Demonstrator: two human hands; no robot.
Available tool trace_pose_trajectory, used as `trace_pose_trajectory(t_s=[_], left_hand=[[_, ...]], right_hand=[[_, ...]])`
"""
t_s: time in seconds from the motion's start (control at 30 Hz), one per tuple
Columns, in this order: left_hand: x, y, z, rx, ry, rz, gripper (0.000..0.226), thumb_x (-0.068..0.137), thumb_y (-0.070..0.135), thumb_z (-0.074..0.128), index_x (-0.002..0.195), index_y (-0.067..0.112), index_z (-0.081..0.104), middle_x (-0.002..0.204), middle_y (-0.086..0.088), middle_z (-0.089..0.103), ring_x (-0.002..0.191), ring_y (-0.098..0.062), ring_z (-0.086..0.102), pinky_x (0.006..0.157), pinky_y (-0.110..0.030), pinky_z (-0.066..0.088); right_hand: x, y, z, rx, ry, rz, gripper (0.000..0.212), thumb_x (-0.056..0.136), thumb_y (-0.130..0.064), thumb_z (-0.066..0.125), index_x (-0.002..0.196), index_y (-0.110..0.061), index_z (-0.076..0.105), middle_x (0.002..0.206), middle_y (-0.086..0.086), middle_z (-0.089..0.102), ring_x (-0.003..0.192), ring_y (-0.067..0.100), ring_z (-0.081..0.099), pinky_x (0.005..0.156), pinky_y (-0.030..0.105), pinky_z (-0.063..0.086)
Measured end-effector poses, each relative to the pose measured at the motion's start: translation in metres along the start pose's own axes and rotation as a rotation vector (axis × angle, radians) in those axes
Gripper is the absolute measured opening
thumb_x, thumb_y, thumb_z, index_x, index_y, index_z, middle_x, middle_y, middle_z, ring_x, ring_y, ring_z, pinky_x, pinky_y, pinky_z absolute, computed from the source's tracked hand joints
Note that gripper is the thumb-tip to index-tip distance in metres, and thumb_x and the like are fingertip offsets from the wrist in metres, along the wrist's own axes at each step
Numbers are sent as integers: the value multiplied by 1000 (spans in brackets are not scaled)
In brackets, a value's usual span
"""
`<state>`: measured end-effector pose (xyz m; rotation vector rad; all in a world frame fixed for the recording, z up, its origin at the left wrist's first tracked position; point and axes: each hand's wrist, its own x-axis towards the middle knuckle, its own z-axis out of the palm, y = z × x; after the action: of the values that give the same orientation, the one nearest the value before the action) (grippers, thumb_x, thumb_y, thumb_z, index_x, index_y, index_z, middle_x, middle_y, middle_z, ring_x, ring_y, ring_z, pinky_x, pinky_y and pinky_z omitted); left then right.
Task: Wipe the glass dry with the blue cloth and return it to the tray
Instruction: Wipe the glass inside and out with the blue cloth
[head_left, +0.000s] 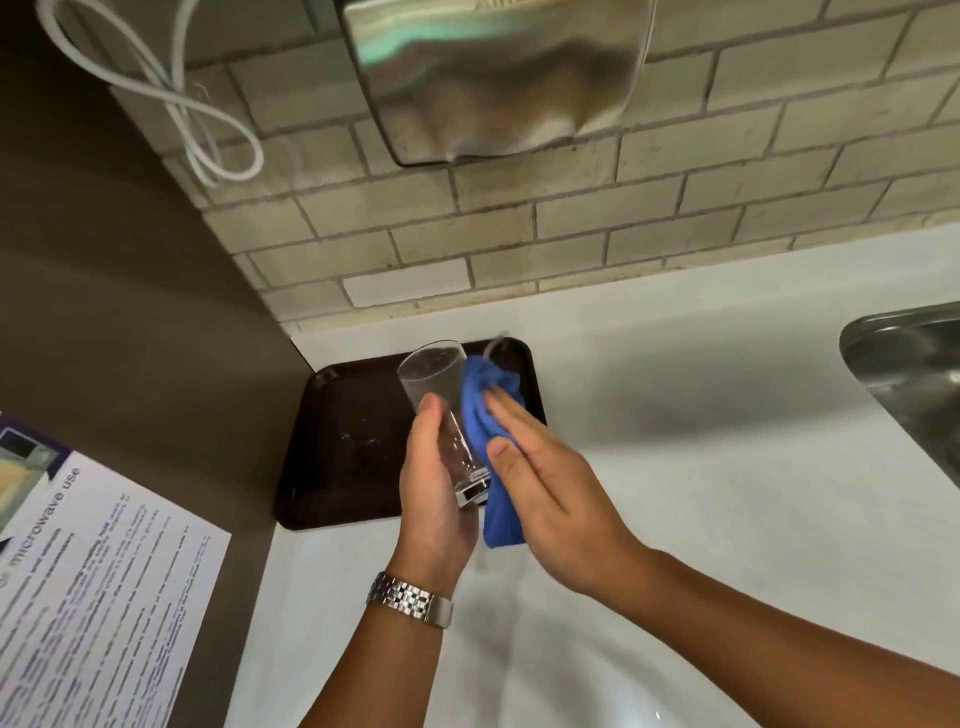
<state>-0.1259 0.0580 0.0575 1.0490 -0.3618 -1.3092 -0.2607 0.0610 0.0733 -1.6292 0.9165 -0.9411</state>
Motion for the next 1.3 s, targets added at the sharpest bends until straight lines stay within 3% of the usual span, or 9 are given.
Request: trace_pose_trajectory(t_s=[0.1,0.27,0.37,0.47,0.6,0.77,0.87,0.97,1.3], left_hand=[[-3,-4,4,-29,-41,-31,61,97,60,74,143,20,79,139,-10,82,127,-24,81,93,-34,68],[-5,-11,2,54,8,-5,73,91,63,80,147,15,74,138,-19,82,117,-29,84,87,-37,69],[-5,-8,2,95,-28,-20,88,84,71,85,153,18,70,149,-15,77,136,-31,76,104,-44,63],[-3,-6,2,103,-57,-30,86,82,75,85,151,25,73,150,-9,77,139,-29,74,108,-46,60],[-2,-5,2,71,-32,-82,64,98,67,71,143,23,79,146,-11,80,134,-28,78,104,-43,65],[0,-2,1,-18,-71,-173,50,112,56,57,140,24,82,143,-10,82,131,-26,79,98,-39,68],[3,-1,-2,-9,-86,-220,53,107,58,58,132,22,85,128,-12,86,118,-29,84,92,-44,69],[4,-4,-4,-18,-91,-235,54,103,64,58,119,23,89,109,-10,87,103,-29,87,83,-42,69],[2,-7,8,-6,-115,-233,51,103,62,60,124,20,80,100,-8,78,91,-25,76,73,-38,63]], right_hand=[[6,-3,-1,-109,-21,-49,50,115,-25,44,165,-27,38,172,-17,38,158,-7,31,129,16,23],[25,-4,-5,105,72,222,36,115,-30,44,134,-53,64,126,-19,78,115,-4,72,112,28,54],[13,-1,-2,-135,3,26,51,113,-39,41,163,-41,37,167,-23,43,148,-14,40,125,15,32],[9,11,-1,-193,-49,-88,55,115,-34,44,167,-37,30,177,-22,24,160,-11,16,130,14,19],[19,11,-7,45,-67,62,59,113,-34,50,166,-46,26,175,-25,25,161,-7,19,133,27,24],[35,8,-19,-3,-200,71,61,113,-35,51,165,-52,24,178,-23,18,157,-13,22,128,18,28],[38,6,-22,-157,-210,-8,57,114,-37,46,165,-51,24,180,-20,7,164,0,14,134,30,21],[41,5,-30,-478,-309,-210,54,114,-39,41,167,-45,27,181,-18,3,166,2,-6,131,19,6],[65,-8,-56,-722,-348,-347,56,115,-35,42,169,-27,30,181,-4,14,168,7,2,134,21,10]])
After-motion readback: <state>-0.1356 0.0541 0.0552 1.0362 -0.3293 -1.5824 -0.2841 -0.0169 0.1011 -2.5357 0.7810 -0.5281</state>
